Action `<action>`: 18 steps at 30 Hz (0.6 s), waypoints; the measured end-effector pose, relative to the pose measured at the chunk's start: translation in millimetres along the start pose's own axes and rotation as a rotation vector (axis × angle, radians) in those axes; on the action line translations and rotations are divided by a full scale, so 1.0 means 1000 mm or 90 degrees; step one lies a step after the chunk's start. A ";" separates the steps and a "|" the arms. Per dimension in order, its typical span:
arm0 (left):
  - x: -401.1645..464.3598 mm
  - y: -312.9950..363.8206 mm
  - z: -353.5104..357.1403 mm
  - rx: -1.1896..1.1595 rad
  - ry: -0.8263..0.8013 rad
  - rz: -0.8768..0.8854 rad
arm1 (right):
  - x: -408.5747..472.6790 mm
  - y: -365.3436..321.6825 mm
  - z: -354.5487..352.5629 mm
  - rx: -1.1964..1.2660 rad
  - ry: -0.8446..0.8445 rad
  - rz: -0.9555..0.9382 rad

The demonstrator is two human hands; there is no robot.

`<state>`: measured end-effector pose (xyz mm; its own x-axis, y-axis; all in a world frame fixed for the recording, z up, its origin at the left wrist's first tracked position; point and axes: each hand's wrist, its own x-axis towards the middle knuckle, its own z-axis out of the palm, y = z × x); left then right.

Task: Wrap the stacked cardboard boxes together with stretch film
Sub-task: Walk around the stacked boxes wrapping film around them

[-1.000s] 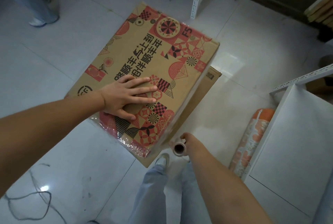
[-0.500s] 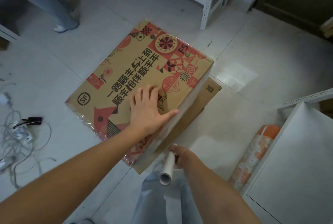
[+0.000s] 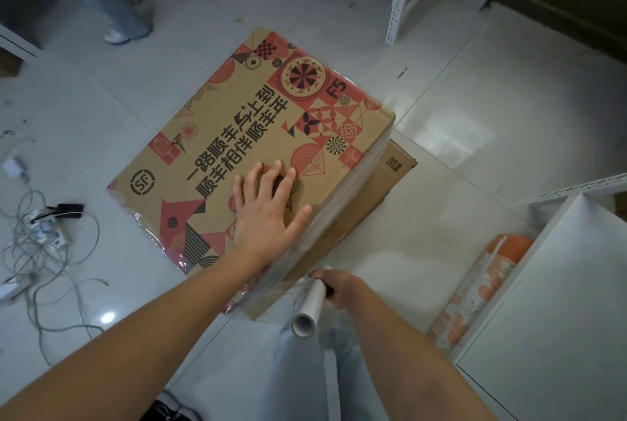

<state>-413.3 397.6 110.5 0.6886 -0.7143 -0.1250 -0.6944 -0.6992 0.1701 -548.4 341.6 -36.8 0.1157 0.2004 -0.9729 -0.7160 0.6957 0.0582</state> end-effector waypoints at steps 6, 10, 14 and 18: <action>0.002 0.001 -0.001 -0.012 0.013 -0.010 | 0.000 -0.016 -0.011 -0.018 0.005 0.018; 0.006 -0.005 -0.002 0.009 -0.007 0.005 | -0.008 -0.030 -0.009 -0.025 -0.051 0.032; 0.004 -0.012 -0.002 0.035 -0.010 0.027 | -0.006 -0.028 -0.018 0.078 -0.078 0.030; 0.002 -0.014 0.001 0.035 -0.013 0.027 | -0.004 -0.017 -0.011 0.110 -0.031 0.012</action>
<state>-402.6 405.4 106.7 0.6545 -0.7430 -0.1395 -0.7333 -0.6689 0.1220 -543.9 321.3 -36.6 0.1400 0.2454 -0.9593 -0.5904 0.7985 0.1181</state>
